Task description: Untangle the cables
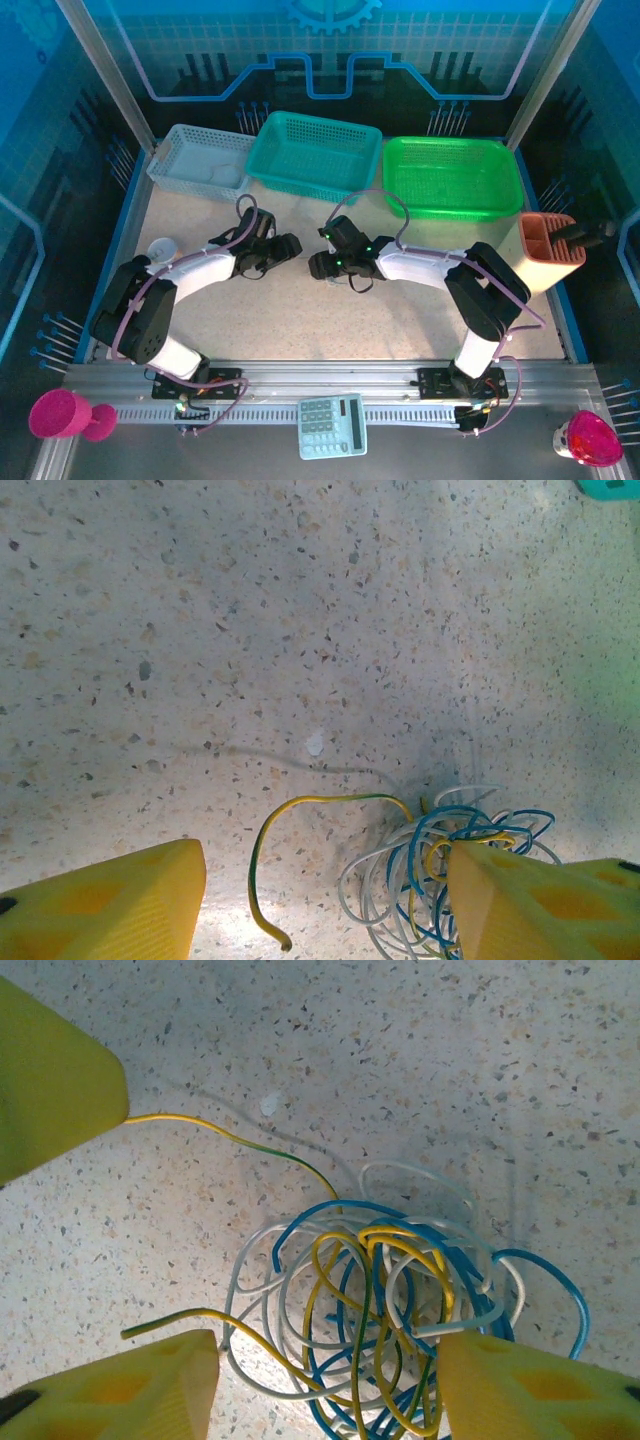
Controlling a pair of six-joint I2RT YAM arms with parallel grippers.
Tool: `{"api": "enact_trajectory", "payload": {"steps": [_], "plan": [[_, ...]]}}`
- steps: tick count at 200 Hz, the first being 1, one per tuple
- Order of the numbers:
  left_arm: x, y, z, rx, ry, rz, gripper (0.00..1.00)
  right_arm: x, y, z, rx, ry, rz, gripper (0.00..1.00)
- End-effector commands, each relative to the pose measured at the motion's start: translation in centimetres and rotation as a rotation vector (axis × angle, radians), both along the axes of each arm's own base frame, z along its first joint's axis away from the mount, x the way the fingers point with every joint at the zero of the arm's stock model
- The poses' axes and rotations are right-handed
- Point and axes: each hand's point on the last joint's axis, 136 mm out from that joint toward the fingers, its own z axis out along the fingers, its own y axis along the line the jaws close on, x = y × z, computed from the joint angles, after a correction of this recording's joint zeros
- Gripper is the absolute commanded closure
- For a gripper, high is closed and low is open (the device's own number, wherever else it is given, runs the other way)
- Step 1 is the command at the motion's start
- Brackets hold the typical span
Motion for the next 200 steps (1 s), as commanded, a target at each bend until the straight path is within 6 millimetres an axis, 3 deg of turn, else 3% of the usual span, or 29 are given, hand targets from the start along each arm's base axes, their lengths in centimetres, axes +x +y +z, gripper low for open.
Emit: {"api": "enact_trajectory", "payload": {"steps": [1,29,65,70,81,117,146,174,200], "plan": [[0.0,0.0,1.1,0.006,-0.043,-0.01,0.33,-0.2,-0.8,2.1,0.024,-0.023,-0.01,0.33],[0.1,0.3,3.4,0.018,-0.092,-0.024,0.27,-0.8,-2.6,3.4,0.028,-0.04,-0.028,0.34],[0.3,0.3,6.4,0.02,-0.155,-0.043,0.2,-1.0,-5.8,3.7,0.02,-0.042,-0.091,0.41],[0.3,0.2,6.8,0.017,-0.163,-0.048,0.2,-1.5,-6.7,2.7,0.004,-0.021,-0.106,0.42],[0.4,-0.1,7.6,0.007,-0.176,-0.06,0.19,-1.7,-7.5,2.5,0.015,-0.012,-0.127,0.45],[-0.3,-2.2,9.5,0.029,-0.218,-0.16,0.22,-2.0,-8.4,2.0,0.033,0.007,-0.152,0.51],[-2.0,-4.0,8.7,0.089,-0.226,-0.245,0.31,-2.0,-7.7,1.9,0.073,0.024,-0.144,0.53],[-3.5,-5.1,6.7,0.164,-0.223,-0.306,0.5,-1.9,-7.0,1.5,0.097,0.04,-0.141,0.55],[-4.2,-5.9,5.0,0.203,-0.211,-0.336,0.51,-1.9,-6.9,1.2,0.097,0.049,-0.139,0.55]]}}
